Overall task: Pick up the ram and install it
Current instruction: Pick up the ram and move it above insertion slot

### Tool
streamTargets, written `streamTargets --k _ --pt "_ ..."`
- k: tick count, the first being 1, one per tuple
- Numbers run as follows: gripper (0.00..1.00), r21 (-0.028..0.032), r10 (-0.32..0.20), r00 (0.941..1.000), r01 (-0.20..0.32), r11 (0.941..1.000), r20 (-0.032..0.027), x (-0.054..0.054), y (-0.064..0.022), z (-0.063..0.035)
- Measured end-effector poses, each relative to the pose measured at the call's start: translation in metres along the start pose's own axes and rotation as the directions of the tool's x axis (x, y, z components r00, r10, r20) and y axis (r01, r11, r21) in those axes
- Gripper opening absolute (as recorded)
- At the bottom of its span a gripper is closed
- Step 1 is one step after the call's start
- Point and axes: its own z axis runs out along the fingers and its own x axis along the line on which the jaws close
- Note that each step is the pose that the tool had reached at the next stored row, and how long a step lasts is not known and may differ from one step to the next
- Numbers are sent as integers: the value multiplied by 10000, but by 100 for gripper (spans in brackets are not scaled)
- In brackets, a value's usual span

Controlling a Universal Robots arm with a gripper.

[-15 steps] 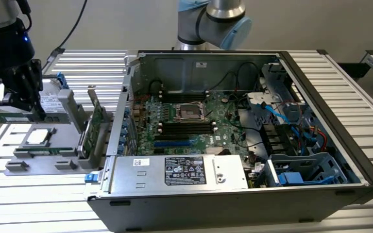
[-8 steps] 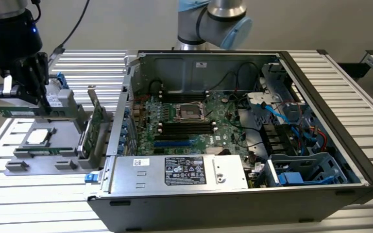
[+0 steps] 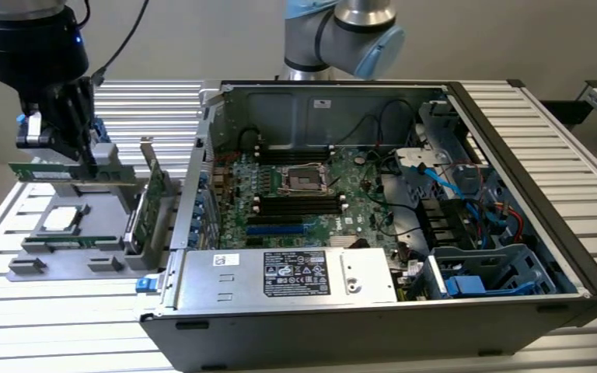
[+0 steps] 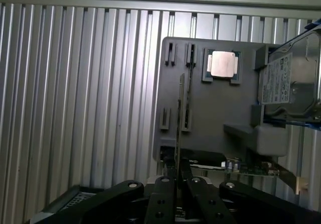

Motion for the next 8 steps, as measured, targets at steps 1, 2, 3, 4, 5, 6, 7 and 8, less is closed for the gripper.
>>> streamTargets --k 1,2,3,4,5,6,7,8 --pt "13 -13 -1 10000 1 10000 0 -1 -28 -8" --pt "13 -25 -2 10000 2 10000 0 -2 -55 -16" --pt "13 -36 -2 10000 2 10000 3 -3 -84 -23" --pt "13 -49 -3 10000 3 10000 3 -4 -113 -32" --pt "13 -60 -4 10000 4 10000 4 -5 -143 -40" --pt "13 -70 -4 10000 4 10000 4 -6 -172 -50" --pt "13 -76 -5 10000 5 10000 4 -8 -199 -60" --pt "13 -82 -5 10000 5 10000 4 -10 -228 -71"
